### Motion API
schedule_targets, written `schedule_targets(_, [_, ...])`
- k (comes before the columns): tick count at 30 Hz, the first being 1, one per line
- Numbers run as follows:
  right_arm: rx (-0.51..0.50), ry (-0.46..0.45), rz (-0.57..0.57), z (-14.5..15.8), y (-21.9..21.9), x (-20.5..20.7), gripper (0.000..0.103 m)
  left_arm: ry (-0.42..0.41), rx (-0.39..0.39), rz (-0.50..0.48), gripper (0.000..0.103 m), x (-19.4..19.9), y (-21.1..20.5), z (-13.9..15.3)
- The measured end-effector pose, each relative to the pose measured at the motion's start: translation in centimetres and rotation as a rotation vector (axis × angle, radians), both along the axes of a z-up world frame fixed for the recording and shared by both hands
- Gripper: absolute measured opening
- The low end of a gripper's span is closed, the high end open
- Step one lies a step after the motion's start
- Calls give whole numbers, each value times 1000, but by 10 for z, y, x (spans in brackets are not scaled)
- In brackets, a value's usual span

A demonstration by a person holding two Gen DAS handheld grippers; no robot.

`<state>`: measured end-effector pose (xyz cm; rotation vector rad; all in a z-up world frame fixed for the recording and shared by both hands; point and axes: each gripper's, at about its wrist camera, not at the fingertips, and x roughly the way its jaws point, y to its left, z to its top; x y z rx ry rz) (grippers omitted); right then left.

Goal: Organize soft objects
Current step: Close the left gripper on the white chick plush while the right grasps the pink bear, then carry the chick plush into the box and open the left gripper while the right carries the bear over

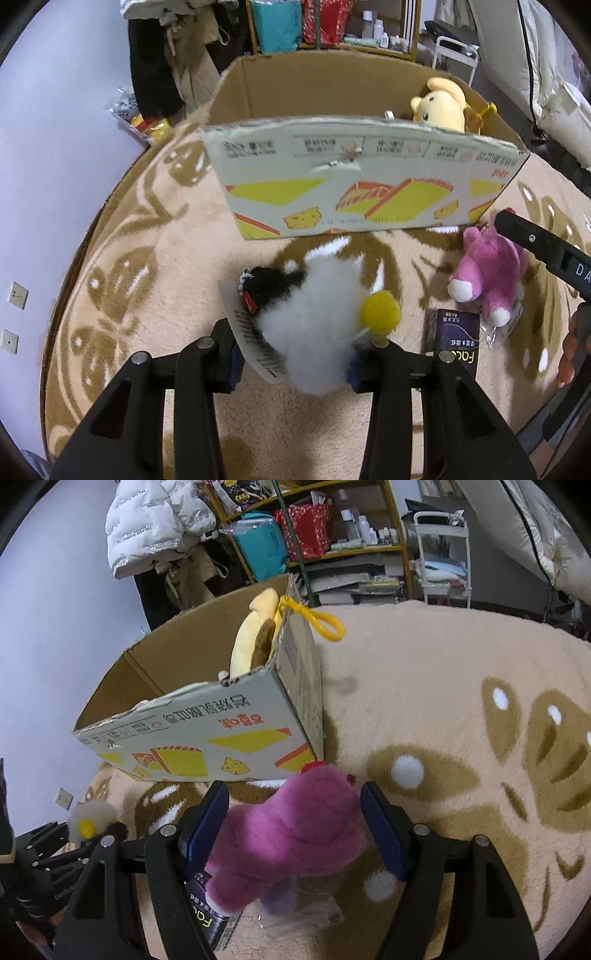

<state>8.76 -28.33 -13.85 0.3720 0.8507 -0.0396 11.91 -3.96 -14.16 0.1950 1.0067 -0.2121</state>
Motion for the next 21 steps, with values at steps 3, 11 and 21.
schedule_targets(3, [-23, -9, 11, 5, 0, -2, 52, -14, -8, 2, 41, -1, -1, 4])
schedule_targets(11, [-11, 35, 4, -4, -3, -2, 43, -23, -10, 2, 41, -12, -7, 13])
schedule_targets(21, [99, 72, 19, -24, -4, 9, 61, -28, -8, 11, 41, -17, -4, 17])
